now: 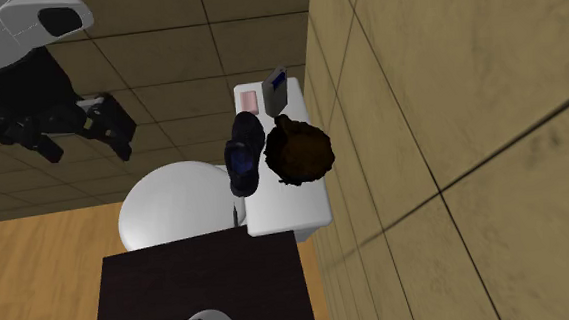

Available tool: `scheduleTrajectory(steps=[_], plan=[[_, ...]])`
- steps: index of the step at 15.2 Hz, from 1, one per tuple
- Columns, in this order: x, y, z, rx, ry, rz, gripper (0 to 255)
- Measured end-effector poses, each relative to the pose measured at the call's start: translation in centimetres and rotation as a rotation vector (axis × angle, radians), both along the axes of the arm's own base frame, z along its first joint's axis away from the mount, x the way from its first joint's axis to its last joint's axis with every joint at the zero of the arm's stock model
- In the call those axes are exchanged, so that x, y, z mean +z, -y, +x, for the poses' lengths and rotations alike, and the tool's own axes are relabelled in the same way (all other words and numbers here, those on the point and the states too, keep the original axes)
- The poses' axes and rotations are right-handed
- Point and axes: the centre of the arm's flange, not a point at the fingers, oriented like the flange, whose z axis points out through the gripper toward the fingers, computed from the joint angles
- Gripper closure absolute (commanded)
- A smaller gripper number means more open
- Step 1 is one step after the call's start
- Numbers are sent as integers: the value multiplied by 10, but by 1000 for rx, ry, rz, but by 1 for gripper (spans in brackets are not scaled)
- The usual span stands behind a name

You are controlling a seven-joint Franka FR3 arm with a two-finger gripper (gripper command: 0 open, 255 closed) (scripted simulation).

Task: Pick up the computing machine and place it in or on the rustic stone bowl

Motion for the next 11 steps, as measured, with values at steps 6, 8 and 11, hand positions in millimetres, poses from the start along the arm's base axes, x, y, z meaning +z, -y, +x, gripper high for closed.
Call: scheduleTrajectory(steps=[6, 8, 11], plan=[[-24, 30, 32, -13, 5, -6, 0], [-33, 44, 51, -20, 8, -9, 0], [-52, 68, 77, -29, 12, -14, 0]])
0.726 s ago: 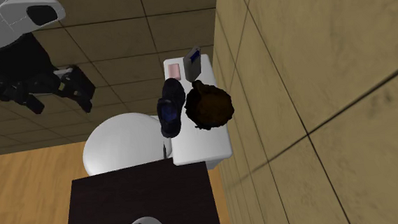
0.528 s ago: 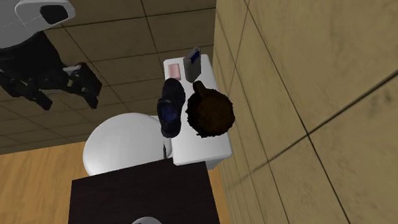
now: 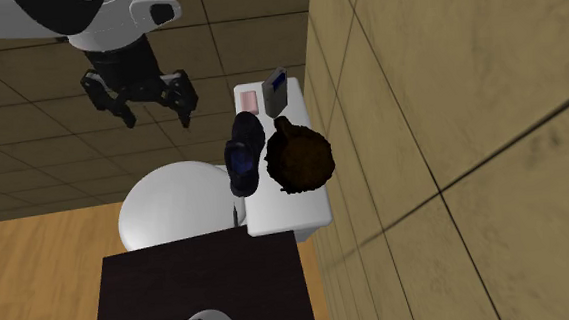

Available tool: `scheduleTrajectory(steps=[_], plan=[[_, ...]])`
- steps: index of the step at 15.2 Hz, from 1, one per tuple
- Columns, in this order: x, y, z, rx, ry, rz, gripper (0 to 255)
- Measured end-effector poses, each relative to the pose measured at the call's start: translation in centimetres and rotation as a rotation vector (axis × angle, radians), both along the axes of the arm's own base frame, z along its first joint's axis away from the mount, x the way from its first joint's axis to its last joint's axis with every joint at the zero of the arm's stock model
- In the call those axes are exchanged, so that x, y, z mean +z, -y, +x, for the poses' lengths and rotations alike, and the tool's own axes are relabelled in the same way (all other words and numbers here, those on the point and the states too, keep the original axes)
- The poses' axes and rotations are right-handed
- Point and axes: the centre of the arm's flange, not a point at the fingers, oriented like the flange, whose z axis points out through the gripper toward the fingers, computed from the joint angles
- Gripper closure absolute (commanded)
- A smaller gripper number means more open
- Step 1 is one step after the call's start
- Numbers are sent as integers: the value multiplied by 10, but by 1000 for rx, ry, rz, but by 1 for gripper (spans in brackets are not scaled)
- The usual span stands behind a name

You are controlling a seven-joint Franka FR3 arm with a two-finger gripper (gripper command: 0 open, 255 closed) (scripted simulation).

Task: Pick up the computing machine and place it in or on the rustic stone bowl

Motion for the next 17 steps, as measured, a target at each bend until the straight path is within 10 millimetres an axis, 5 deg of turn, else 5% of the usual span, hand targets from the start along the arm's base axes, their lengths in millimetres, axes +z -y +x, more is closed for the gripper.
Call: scheduleTrajectory(steps=[17], plan=[[-93, 142, 141, -55, 26, -29, 0]])
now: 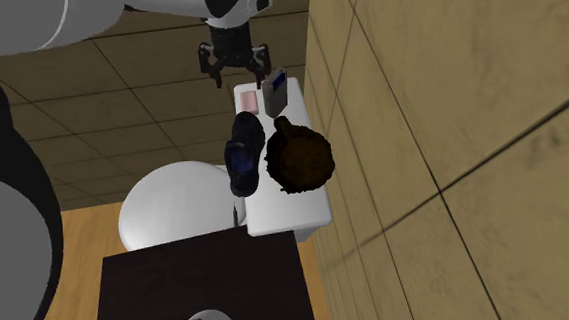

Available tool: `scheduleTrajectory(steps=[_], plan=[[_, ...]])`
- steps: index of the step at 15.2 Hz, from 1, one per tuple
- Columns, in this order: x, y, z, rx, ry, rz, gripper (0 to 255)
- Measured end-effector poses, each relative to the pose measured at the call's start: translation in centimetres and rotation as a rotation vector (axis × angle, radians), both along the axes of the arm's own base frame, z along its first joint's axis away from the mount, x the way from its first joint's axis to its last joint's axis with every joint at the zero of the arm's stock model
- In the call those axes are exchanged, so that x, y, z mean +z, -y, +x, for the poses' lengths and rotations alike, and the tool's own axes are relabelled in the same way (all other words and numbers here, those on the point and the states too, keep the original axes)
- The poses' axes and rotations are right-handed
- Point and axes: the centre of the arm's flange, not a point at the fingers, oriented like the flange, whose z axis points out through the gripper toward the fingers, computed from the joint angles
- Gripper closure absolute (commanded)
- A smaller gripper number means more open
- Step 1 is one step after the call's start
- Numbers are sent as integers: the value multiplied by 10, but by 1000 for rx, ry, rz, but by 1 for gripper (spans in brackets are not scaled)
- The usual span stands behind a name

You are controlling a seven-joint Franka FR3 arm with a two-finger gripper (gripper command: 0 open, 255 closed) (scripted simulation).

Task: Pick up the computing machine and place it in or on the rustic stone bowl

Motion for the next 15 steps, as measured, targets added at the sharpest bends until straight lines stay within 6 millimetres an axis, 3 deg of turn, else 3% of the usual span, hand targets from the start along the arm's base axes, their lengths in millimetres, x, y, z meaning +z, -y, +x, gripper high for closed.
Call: scheduleTrajectory(steps=[13, 15], plan=[[-65, 115, 103, -42, 19, -21, 0], [-76, 120, 107, -44, 20, -23, 0]])
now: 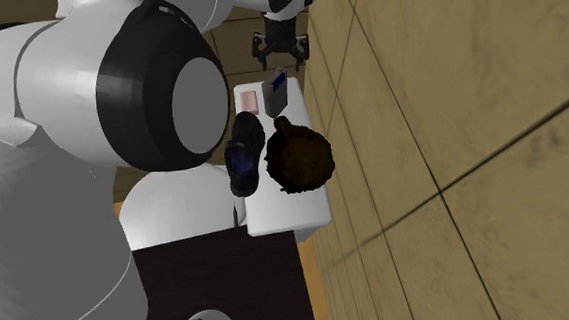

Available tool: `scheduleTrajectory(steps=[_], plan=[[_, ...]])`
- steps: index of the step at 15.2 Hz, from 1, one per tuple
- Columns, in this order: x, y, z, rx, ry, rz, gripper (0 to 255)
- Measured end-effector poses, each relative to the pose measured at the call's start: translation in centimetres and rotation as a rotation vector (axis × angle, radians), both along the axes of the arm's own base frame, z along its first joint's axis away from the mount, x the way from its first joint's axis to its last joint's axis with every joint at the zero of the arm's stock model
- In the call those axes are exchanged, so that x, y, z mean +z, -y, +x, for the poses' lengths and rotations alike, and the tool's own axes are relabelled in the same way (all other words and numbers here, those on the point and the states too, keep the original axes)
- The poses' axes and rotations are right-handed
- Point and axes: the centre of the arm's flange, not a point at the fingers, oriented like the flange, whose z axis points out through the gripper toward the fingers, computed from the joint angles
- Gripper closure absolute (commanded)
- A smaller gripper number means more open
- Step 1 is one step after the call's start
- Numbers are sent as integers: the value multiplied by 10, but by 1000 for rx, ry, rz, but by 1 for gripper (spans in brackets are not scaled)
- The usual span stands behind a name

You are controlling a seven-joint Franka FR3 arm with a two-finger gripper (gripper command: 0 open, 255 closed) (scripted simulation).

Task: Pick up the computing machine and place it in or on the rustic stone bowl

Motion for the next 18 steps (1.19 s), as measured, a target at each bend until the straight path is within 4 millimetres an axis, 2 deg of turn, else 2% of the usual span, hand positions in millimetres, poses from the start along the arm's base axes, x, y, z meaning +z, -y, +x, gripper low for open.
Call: scheduleTrajectory(steps=[6, 13, 14, 18], plan=[[-31, 0, 2, 0, 1, 0, 0], [-35, 0, 1, 0, 1, -1, 0], [-35, 0, 1, 0, 1, -1, 255], [-35, 0, 1, -1, 2, -1, 255]])
